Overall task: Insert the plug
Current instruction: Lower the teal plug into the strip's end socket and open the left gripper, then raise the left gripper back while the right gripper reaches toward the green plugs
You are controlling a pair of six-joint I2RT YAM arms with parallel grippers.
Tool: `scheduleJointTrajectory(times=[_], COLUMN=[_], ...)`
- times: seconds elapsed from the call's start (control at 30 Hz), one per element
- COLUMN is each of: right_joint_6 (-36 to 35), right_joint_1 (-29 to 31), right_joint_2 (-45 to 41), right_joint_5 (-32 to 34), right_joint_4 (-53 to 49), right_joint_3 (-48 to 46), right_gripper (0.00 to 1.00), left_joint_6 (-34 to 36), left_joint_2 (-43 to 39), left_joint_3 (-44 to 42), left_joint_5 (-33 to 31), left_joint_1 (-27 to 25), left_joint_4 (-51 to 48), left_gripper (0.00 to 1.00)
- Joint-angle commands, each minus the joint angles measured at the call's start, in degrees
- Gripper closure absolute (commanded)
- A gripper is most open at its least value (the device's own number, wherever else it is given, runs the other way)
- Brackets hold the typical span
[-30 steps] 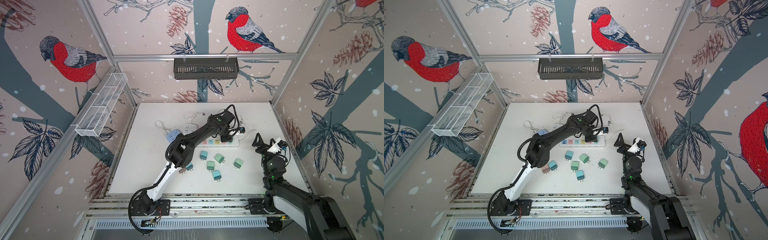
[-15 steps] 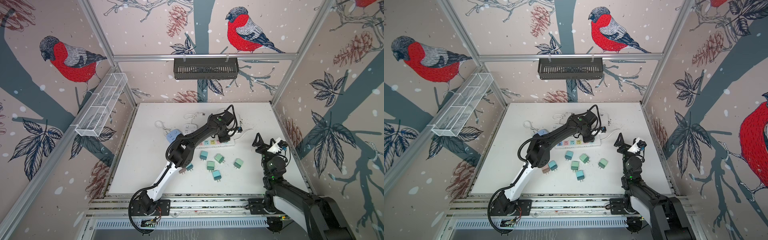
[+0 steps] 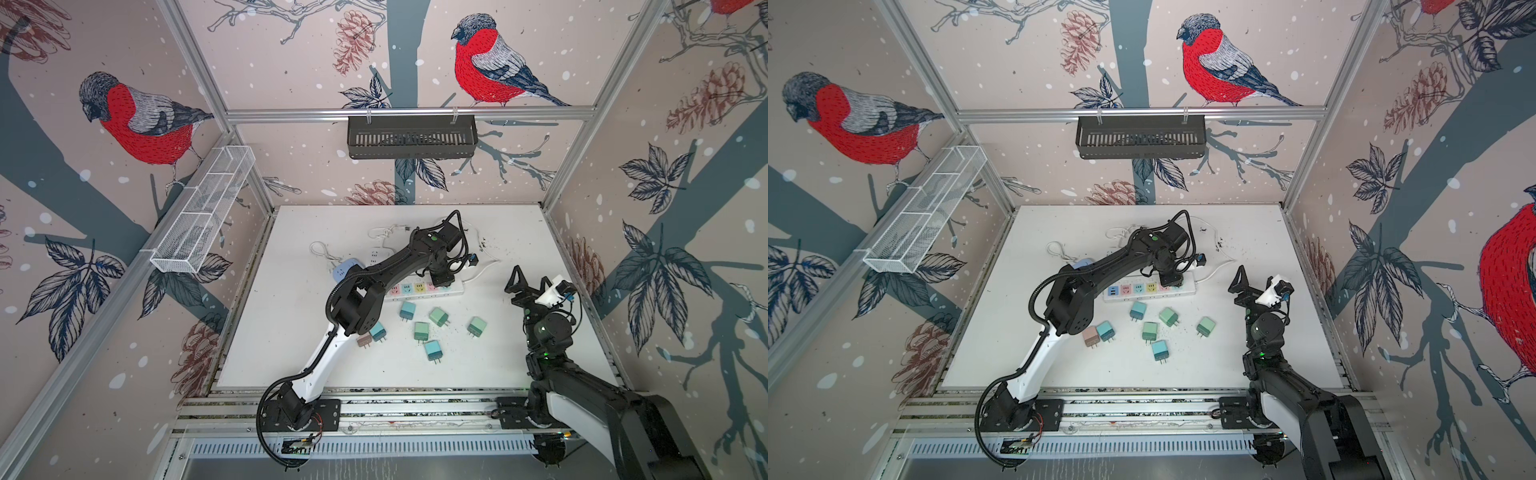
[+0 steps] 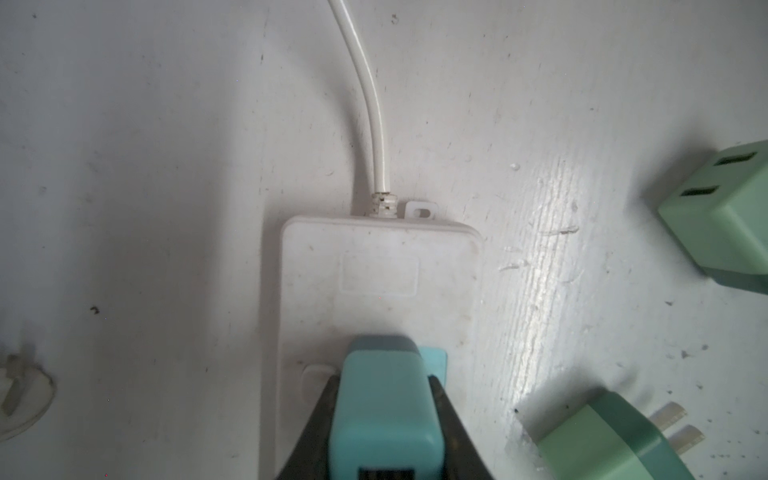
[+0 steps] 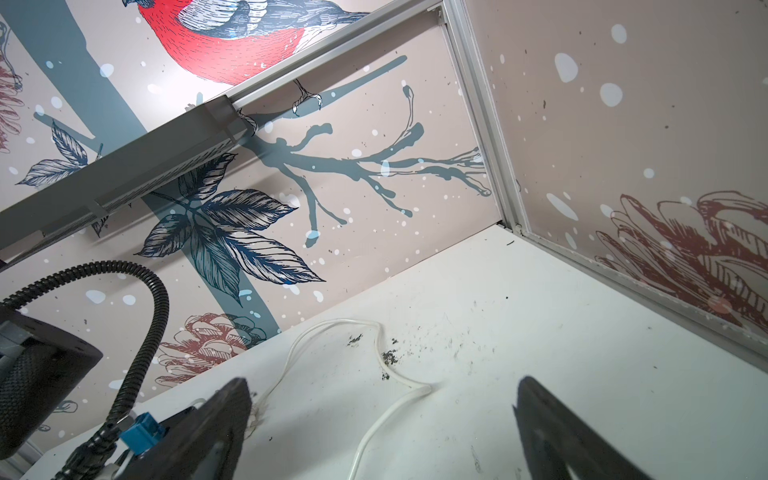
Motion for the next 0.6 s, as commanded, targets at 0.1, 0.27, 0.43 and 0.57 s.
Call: scheduleJointTrajectory(times=[0.1, 0.27, 0.43, 0.57], right_joint_6=[0.02, 0.04, 0.11, -0.02], right_joint_1=[0.05, 0.05, 0.03, 0.05], right_joint_2=[-0.37, -0.44, 0.45, 0.39], right_joint_5=[0.0, -0.12, 0.02, -0.24], right_joint_4=[2.31, 2.11, 2.15, 2.1], right_joint_3=[-1.89, -1.79, -1.33, -1.27], right_gripper=[0.0, 0.0, 0.0, 0.0], left_joint_6=[1.07, 0.8, -1.47, -5.27], left_joint_2=[0.12, -3.64, -12.0, -25.25], left_joint_3=[-0.51, -0.38, -3.0, -17.11], left_joint_5=[-0.36, 1.15, 3.22, -1.56], left_joint_1=[0.28, 0.27, -0.05, -2.57], left_joint_4=[-3.1, -1.56, 2.54, 13.6], left_gripper=[0.68, 0.02, 0.02, 0.02])
